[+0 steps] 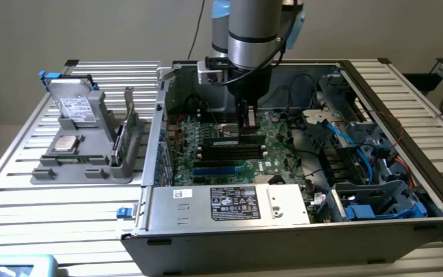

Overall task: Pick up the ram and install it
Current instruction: 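Insert the ram into the slot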

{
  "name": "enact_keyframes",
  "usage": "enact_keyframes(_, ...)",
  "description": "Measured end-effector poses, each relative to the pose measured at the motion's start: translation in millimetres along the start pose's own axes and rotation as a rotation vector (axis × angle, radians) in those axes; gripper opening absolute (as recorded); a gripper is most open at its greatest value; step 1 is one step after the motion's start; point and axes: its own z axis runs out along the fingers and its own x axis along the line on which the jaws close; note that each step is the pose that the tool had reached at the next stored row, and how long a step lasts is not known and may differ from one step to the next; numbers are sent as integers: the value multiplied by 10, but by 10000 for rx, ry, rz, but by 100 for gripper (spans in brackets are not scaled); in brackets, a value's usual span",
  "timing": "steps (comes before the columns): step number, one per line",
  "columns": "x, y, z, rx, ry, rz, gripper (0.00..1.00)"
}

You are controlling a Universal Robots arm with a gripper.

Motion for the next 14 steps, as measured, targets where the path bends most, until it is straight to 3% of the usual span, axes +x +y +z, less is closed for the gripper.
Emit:
enact_keyframes(3,-1,0,17,-6,146,24,13)
enact_keyframes(5,-3,-1,26,-10,197,47,13)
enact_keyframes(14,-11,2,54,27,209,228,13)
